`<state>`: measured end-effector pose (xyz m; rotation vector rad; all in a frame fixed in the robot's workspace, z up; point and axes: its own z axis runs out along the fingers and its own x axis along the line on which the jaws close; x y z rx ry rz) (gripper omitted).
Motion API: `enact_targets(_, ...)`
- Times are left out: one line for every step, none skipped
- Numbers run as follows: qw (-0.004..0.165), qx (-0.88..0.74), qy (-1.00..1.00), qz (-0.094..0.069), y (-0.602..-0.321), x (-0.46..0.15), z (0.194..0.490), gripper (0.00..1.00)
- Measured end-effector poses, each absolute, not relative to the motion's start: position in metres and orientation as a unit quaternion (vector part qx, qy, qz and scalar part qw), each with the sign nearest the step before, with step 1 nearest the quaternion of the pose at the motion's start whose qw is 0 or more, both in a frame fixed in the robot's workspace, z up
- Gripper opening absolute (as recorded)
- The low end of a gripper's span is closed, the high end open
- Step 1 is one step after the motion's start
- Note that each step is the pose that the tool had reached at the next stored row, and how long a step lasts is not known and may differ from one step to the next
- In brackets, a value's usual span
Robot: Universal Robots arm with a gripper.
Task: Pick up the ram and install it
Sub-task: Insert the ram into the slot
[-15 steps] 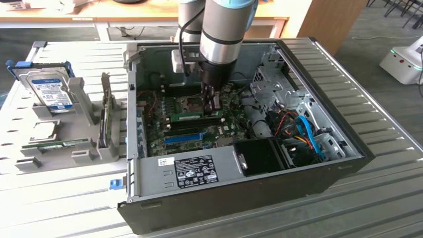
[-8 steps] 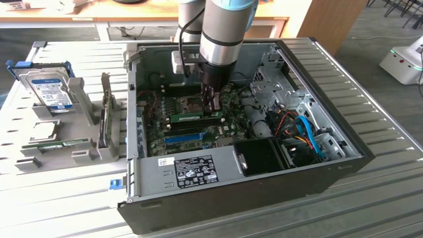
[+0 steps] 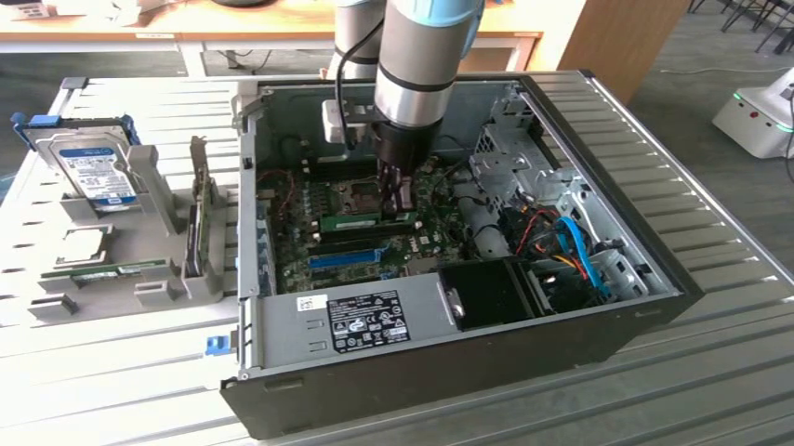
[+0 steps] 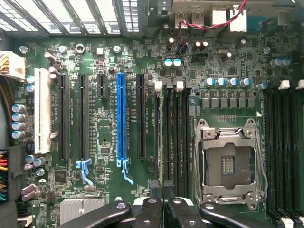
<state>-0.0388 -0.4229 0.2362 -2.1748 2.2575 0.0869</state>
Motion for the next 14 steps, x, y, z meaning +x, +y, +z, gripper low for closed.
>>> enact_targets(0.003, -0.694, 0.72, 0.028, -0.423, -0.0387, 0.2354, 0.12)
enact_targets(0.003, -0.694, 0.72, 0.028, -0.423, -0.0388, 0.2347, 0.12)
enact_targets(0.003, -0.694, 0.72, 0.028, -0.423, -0.0388, 0.2341, 0.12)
enact_targets(0.003, -0.694, 0.72, 0.028, -0.423, -0.0388, 0.2341, 0.12)
enact_targets(0.003, -0.694, 0.72, 0.028, -0.423, -0.0388, 0.2341, 0.12)
enact_targets(0.003, -0.694, 0.72, 0.028, -0.423, -0.0388, 0.2341, 0.12)
enact_targets(0.003, -0.693, 0.72, 0.028, -0.423, -0.0386, 0.234, 0.12)
enact_targets(0.003, -0.694, 0.72, 0.028, -0.423, -0.0385, 0.234, 0.12)
enact_targets(0.003, -0.694, 0.72, 0.028, -0.423, -0.0385, 0.234, 0.12)
enact_targets(0.003, -0.694, 0.72, 0.028, -0.4229, -0.0385, 0.2339, 0.12)
enact_targets(0.003, -0.694, 0.72, 0.028, -0.4229, -0.0384, 0.2333, 0.12)
enact_targets(0.003, -0.694, 0.72, 0.028, -0.4229, -0.0384, 0.2326, 0.12)
enact_targets(0.003, -0.694, 0.72, 0.028, -0.4229, -0.0384, 0.232, 0.12)
enact_targets(0.003, -0.694, 0.72, 0.028, -0.4229, -0.0384, 0.2313, 0.12)
